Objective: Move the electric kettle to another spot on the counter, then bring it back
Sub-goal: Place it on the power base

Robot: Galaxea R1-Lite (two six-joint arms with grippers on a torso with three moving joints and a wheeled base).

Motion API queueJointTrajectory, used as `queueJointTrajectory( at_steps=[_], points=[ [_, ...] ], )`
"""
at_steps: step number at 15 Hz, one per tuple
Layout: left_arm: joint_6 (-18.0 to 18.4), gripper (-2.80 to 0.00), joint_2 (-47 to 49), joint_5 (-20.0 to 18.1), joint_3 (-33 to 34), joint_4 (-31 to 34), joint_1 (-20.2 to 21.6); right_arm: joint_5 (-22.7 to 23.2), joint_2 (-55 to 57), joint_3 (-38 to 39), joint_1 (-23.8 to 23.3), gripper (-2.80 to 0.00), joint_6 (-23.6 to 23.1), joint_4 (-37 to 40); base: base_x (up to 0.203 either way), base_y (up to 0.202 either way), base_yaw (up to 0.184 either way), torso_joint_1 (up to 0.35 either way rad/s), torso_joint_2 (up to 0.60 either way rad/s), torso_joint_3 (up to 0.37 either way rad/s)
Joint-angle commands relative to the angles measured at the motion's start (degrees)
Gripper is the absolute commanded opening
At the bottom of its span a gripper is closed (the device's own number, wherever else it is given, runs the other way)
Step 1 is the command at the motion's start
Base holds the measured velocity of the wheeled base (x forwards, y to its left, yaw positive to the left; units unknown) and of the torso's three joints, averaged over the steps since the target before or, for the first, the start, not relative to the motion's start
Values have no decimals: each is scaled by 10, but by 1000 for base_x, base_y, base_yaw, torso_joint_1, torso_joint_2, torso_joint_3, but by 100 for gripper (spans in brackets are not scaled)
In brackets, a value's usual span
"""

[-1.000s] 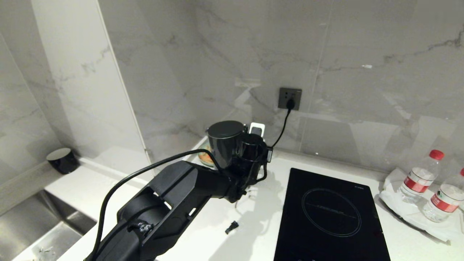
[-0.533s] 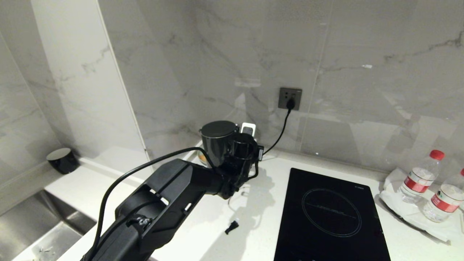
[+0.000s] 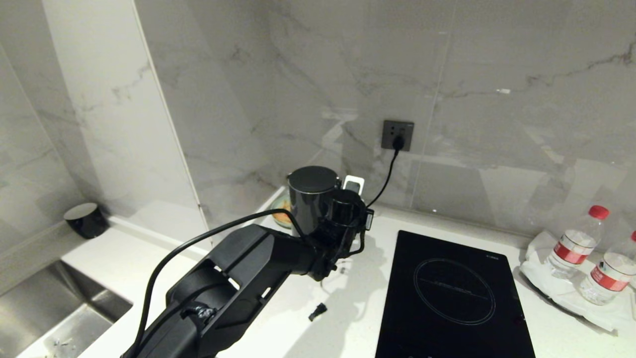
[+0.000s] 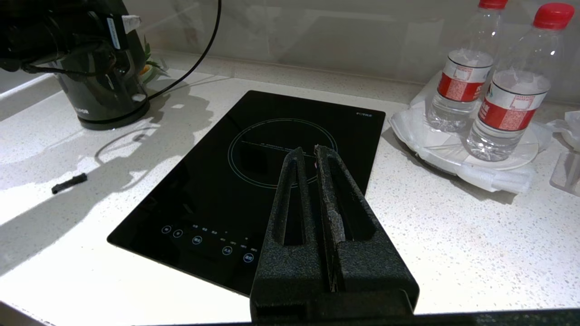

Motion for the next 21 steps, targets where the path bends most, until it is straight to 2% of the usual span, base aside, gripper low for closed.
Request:
queueJointTrajectory(
  at_steps=[1, 6, 14, 21],
  points=[
    [0, -280, -7, 1, -1, -2, -4, -1, 1, 0, 0, -280, 0, 0, 0, 0, 0, 0, 0, 0],
    [0, -280, 0, -3, -3, -2, 1, 0, 1, 0, 0, -280, 0, 0, 0, 0, 0, 0, 0, 0],
    [0, -280, 7, -33, -3, -1, 16, 0, 1, 0, 0, -280, 0, 0, 0, 0, 0, 0, 0, 0],
    [0, -280, 3, -25, -2, -7, 2, 0, 1, 0, 0, -280, 0, 0, 0, 0, 0, 0, 0, 0]
  ],
)
